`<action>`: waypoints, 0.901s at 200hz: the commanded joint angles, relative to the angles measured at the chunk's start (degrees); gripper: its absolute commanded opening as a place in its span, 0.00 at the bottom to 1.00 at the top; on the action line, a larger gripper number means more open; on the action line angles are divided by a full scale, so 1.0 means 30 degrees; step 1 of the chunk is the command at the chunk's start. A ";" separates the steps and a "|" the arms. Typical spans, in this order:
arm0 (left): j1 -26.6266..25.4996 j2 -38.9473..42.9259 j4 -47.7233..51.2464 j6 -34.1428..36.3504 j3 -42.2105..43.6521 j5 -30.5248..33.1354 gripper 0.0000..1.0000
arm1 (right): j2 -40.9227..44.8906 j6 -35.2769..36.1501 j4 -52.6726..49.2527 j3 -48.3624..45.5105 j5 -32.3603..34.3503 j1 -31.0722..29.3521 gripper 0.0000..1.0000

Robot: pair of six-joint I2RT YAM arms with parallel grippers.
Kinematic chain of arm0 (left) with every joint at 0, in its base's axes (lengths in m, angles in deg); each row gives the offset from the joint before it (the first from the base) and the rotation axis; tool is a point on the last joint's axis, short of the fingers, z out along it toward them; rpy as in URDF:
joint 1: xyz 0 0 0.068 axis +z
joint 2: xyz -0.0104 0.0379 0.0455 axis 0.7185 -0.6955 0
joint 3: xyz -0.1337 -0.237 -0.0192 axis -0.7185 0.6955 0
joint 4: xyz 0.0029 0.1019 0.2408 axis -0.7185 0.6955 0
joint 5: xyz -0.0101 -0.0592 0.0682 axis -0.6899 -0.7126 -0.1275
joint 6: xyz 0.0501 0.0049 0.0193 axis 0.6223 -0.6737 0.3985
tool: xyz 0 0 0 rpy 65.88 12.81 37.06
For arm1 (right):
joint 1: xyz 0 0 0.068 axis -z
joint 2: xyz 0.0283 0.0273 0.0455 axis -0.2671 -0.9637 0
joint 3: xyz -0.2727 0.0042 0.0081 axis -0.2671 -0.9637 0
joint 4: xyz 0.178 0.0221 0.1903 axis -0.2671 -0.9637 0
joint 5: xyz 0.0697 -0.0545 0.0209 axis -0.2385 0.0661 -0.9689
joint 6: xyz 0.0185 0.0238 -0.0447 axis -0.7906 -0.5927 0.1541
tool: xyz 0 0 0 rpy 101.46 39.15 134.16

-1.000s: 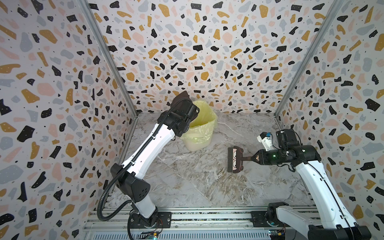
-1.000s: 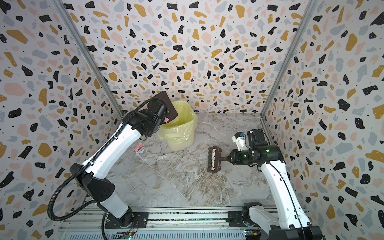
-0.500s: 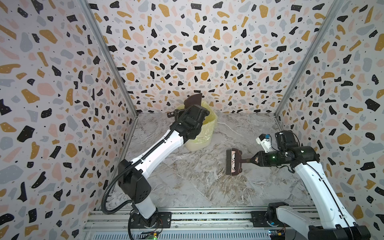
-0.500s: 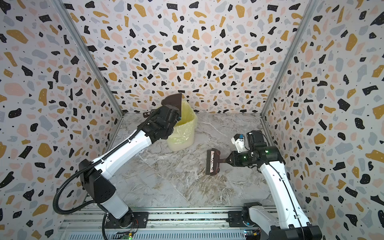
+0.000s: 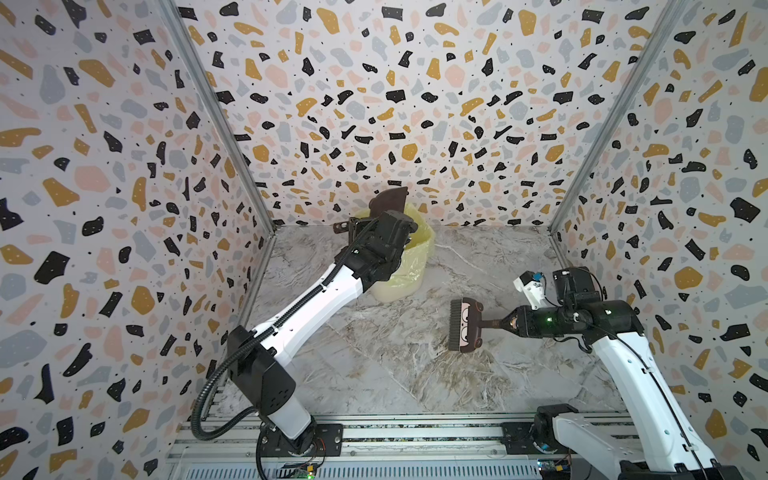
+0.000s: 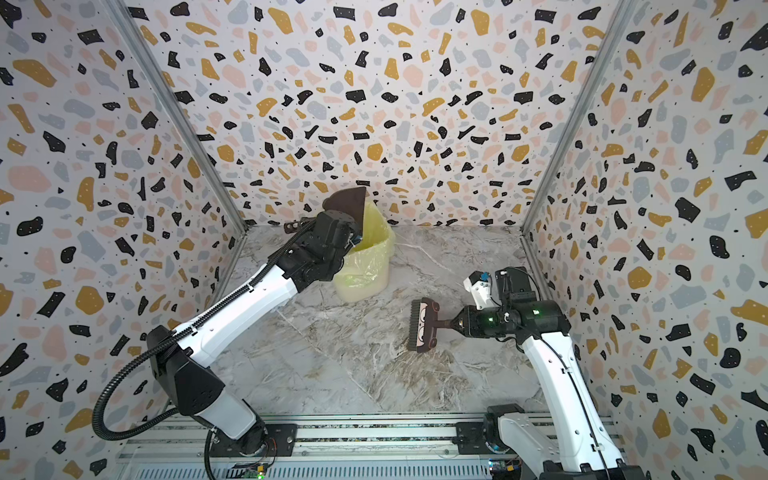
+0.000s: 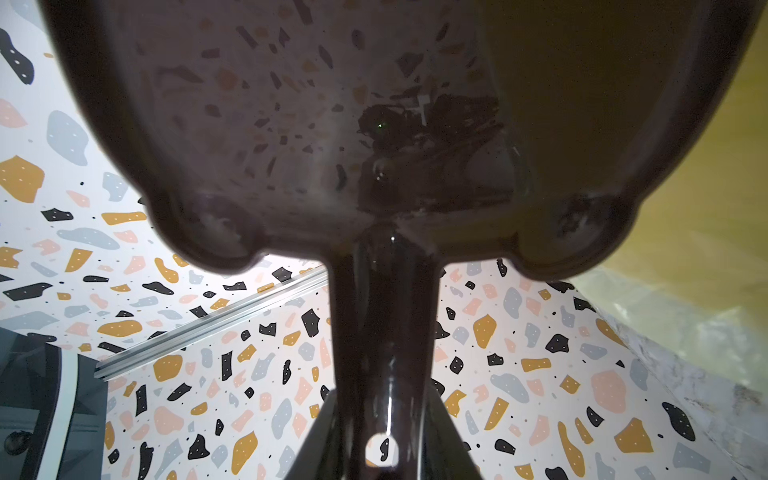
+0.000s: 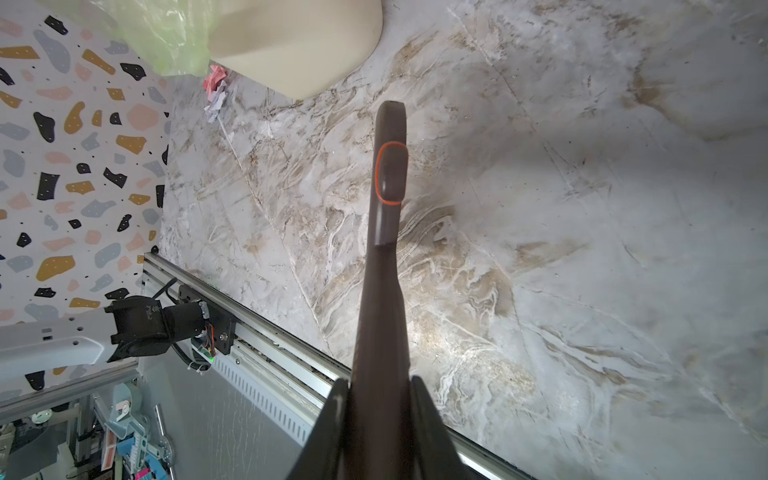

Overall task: Sweep away the paper scraps from the table
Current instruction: 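Lower the dustpan beside the bin while the right gripper brings the brush over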

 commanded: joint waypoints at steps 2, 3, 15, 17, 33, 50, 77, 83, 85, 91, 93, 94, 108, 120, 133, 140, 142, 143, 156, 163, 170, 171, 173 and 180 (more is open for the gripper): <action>0.0022 0.0995 0.0749 -0.2653 -0.0249 -0.0441 0.00 | 0.0735 -0.0858 0.1017 -0.0422 -0.0917 -0.0111 0.00; 0.0022 0.1007 0.0849 -0.2792 -0.0268 -0.0481 0.00 | 0.0741 -0.0877 0.1053 -0.0450 -0.0924 -0.0130 0.00; -0.0006 0.1162 0.1754 -0.4613 -0.0526 -0.0871 0.00 | 0.0856 -0.1289 0.1437 -0.0706 -0.0875 -0.0370 0.00; -0.0021 0.1179 0.1890 -0.4941 -0.0582 -0.0894 0.00 | 0.0855 -0.1345 0.1491 -0.0755 -0.0859 -0.0438 0.00; -0.0036 0.1391 0.3540 -0.7587 -0.1218 -0.1689 0.00 | 0.1005 -0.2101 0.2133 -0.1001 -0.0615 -0.1029 0.00; -0.0036 0.1644 0.4973 -1.0554 -0.1724 -0.2415 0.00 | 0.1235 -0.3190 0.3052 -0.1361 -0.0334 -0.2013 0.00; -0.0029 0.2419 0.6676 -1.4466 -0.1692 -0.3803 0.00 | 0.1676 -0.5132 0.4794 -0.2017 0.0203 -0.3859 0.00; -0.0033 0.2723 0.6838 -1.5176 -0.1545 -0.4289 0.00 | 0.1831 -0.5584 0.5184 -0.2218 0.0372 -0.4269 0.00; -0.0036 0.2837 0.6889 -1.5448 -0.1503 -0.4451 0.00 | 0.1860 -0.5722 0.5328 -0.2276 0.0441 -0.4416 0.00; -0.0033 0.3158 0.6991 -1.6219 -0.1327 -0.4949 0.00 | 0.1994 -0.6151 0.5702 -0.2489 0.0581 -0.4814 0.00; -0.0036 0.3312 0.6993 -1.6419 -0.1258 -0.5121 0.00 | 0.2047 -0.6281 0.5816 -0.2570 0.0625 -0.4940 0.00; -0.0036 0.3367 0.6988 -1.6487 -0.1212 -0.5208 0.00 | 0.2071 -0.6357 0.5899 -0.2608 0.0638 -0.4976 0.00; -0.0036 0.4407 0.6758 -1.7850 -0.0434 -0.6184 0.00 | 0.2476 -0.7441 0.6865 -0.3233 0.1051 -0.6000 0.00; -0.0007 0.5272 0.6385 -1.8875 0.0289 -0.6968 0.00 | 0.2881 -0.8488 0.7900 -0.3812 0.1506 -0.7015 0.00; 0.0029 0.6052 0.6138 -1.9874 0.0972 -0.8247 0.00 | 0.3297 -0.9717 0.9294 -0.4587 0.2145 -0.8310 0.00; 0.0022 0.6436 0.5971 -2.0426 0.1382 -0.8705 0.00 | 0.3486 -1.0414 1.0024 -0.5003 0.2520 -0.9065 0.00; 0.0022 0.6541 0.5925 -2.0577 0.1500 -0.8873 0.00 | 0.3548 -1.0614 1.0288 -0.5103 0.2656 -0.9306 0.00; 0.0022 0.6592 0.5912 -2.0646 0.1558 -0.8959 0.00 | 0.3569 -1.0705 1.0405 -0.5164 0.2722 -0.9430 0.00; 0.0135 0.7280 0.5493 -2.1613 0.2443 -0.9970 0.00 | 0.3811 -1.1803 1.1900 -0.5815 0.3671 -1.0945 0.00; 0.0186 0.7626 0.5307 -2.2225 0.2933 -1.0451 0.00 | 0.3781 -1.2265 1.2643 -0.6152 0.4247 -1.1780 0.00; 0.0303 0.8025 0.5174 -2.2646 0.3395 -1.0941 0.00 | 0.3724 -1.2709 1.3318 -0.6402 0.4822 -1.2596 0.00; 0.0323 0.8052 0.5156 -2.2720 0.3443 -1.1004 0.00 | 0.3700 -1.2764 1.3444 -0.6443 0.4919 -1.2701 0.00; 0.0354 0.8153 0.5128 -2.2849 0.3560 -1.1110 0.00 | 0.3653 -1.2878 1.3684 -0.6496 0.5064 -1.2925 0.00; 0.0446 0.8457 0.5084 -2.3227 0.3935 -1.1434 0.00 | 0.3484 -1.3251 1.4465 -0.6726 0.5567 -1.3648 0.00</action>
